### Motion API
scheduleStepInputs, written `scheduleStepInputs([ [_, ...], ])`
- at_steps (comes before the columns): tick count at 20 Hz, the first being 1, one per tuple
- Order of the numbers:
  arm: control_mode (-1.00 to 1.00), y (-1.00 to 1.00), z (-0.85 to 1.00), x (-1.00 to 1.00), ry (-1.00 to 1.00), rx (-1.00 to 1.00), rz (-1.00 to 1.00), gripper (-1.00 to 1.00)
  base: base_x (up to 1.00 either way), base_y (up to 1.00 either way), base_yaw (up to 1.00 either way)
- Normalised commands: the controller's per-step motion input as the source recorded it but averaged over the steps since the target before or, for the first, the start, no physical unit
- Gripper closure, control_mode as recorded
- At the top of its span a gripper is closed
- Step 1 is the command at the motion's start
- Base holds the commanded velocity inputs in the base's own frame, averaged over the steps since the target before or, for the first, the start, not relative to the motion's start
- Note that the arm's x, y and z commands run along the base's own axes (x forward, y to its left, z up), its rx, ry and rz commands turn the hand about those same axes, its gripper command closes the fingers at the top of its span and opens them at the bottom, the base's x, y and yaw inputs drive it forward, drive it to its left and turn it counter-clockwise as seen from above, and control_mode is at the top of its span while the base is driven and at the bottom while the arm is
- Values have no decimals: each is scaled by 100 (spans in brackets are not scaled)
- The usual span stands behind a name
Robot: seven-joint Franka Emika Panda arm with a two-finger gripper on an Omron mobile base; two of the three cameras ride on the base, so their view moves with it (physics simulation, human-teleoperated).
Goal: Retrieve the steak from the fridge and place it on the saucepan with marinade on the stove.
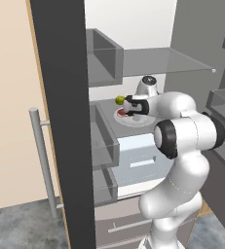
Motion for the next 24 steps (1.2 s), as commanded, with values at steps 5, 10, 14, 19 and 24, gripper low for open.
scheduleStepInputs([
  [5,-100,9,21,21,1,0,0,-100,0,0,0],
  [10,-100,0,-11,10,0,0,0,-100,0,0,0],
  [14,-100,0,-1,13,0,1,0,-100,0,0,0],
  [19,-100,0,-1,5,0,3,0,-100,0,0,0],
  [24,-100,0,0,0,0,5,0,-100,0,0,0],
])
